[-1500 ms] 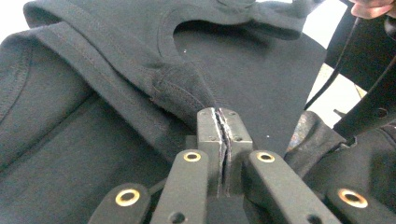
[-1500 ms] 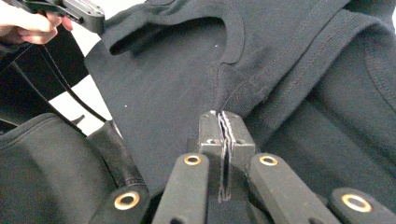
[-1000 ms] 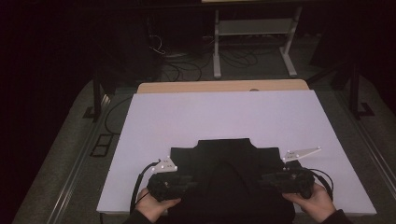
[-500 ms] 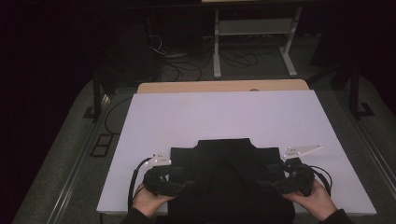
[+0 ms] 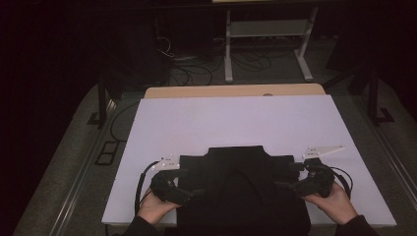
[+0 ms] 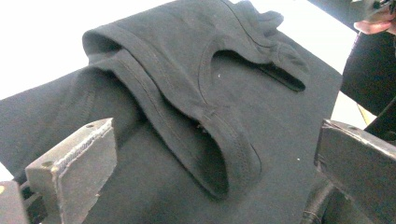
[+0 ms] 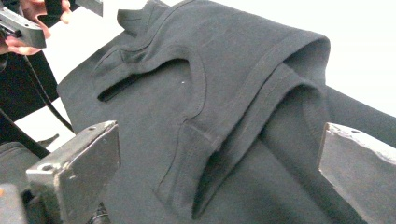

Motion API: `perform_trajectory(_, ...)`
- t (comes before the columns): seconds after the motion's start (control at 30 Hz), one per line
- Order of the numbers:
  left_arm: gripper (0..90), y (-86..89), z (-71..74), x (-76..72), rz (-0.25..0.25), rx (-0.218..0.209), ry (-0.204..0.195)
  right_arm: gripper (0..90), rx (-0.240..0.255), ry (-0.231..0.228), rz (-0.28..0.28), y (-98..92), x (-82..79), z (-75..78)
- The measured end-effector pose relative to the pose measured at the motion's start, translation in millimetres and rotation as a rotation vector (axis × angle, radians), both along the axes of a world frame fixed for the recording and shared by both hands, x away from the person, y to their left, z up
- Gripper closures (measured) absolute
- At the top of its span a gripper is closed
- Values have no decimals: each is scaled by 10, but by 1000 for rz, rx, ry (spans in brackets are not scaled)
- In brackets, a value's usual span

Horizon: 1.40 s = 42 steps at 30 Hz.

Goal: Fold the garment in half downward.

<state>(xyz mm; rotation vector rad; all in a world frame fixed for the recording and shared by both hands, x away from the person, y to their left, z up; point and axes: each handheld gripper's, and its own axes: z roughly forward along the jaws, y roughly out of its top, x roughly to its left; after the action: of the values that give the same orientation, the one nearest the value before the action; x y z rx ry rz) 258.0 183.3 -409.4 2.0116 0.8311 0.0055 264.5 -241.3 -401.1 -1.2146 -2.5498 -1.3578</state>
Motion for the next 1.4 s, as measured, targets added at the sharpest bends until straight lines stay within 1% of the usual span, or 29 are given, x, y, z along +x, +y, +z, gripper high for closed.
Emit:
perform_trajectory(0.13, 0, 45, 22, 56, -16, -24, -21, 0, -12, -2, 2, -8, 73, 0)
perform_trajectory(0.17, 0, 53, 29, 73, -23, -34, -19, 0, -15, -5, 7, -11, 88, 2)
perform_trajectory(0.2, 0, 62, 38, 92, -27, -34, -24, 0, -20, -5, 6, -13, 101, 3)
perform_trajectory(0.27, 0, 74, 59, 111, -18, -37, -34, 0, -38, -11, 6, -18, 125, 12)
perform_trajectory(0.43, 0, 130, 110, 171, 2, -46, -63, 0, -27, -12, 4, -60, 177, 38)
perform_trajectory(0.53, 0, 174, 128, 226, 14, -49, -69, 0, -30, -16, 0, -80, 217, 41)
perform_trajectory(0.63, 0, 218, 129, 276, 32, -58, -68, 0, -32, -21, -4, -97, 259, 46)
perform_trajectory(0.73, 0, 253, 123, 318, 46, -63, -64, 0, -22, -22, -11, -122, 299, 43)
perform_trajectory(0.9, 0, 298, 111, 371, 59, -69, -61, 0, -34, -26, -17, -148, 354, 31)
perform_trajectory(1.03, 0, 310, 101, 418, 69, -54, -63, 0, -38, -26, -24, -166, 402, 29)
perform_trajectory(1.13, 0, 311, 79, 477, 63, -56, -38, 0, -36, -22, -29, -181, 439, 27)
perform_trajectory(1.27, 0, 302, 52, 542, 68, -47, -47, 0, -36, -20, -30, -202, 477, 28)
perform_trajectory(1.33, 0, 308, 40, 586, 74, -35, -47, 0, -35, -19, -34, -209, 498, 26)
perform_trajectory(1.4, 0, 321, 24, 636, 81, -23, -46, 0, -36, -17, -26, -220, 527, 17)
